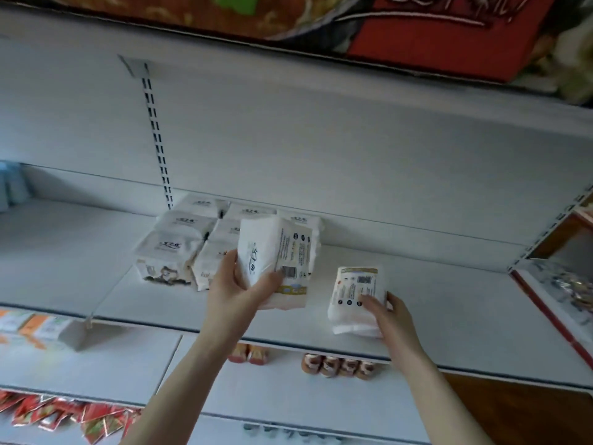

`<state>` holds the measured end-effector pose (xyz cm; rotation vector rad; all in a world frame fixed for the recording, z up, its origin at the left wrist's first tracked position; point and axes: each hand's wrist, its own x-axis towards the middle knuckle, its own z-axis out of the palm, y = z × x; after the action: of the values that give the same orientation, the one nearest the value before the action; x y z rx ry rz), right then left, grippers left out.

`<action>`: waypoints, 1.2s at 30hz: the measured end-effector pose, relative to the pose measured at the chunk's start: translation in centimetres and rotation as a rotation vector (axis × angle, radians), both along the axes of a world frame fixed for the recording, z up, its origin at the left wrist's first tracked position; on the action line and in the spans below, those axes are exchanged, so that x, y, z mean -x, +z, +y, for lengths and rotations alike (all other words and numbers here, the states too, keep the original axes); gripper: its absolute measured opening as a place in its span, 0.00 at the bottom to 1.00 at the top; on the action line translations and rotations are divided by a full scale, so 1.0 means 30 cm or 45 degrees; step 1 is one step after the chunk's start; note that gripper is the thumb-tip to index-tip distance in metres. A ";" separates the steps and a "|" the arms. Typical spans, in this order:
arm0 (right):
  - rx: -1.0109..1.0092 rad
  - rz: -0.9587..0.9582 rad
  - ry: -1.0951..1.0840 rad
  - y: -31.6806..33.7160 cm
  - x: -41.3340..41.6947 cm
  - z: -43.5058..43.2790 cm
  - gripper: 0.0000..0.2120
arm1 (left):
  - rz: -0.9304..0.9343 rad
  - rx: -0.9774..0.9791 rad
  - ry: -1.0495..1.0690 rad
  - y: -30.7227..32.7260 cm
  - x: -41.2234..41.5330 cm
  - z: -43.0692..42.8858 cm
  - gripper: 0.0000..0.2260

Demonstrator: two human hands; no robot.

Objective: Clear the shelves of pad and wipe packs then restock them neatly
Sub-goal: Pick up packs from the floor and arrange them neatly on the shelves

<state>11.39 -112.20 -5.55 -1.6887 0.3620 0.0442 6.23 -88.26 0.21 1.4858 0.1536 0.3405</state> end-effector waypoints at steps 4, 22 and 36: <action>0.352 0.072 0.092 -0.002 -0.031 -0.104 0.26 | -0.064 -0.388 0.165 0.012 0.005 -0.133 0.31; -0.416 0.120 0.805 0.249 -0.128 0.051 0.18 | -0.311 -1.101 0.230 -0.068 0.027 -0.181 0.36; -0.626 0.129 0.573 0.211 -0.156 0.077 0.26 | 0.215 0.711 0.005 -0.023 -0.059 -0.175 0.17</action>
<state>16.06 -109.90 0.77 -1.2512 0.0303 0.5125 8.01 -93.49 -0.49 0.9587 0.3566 0.1546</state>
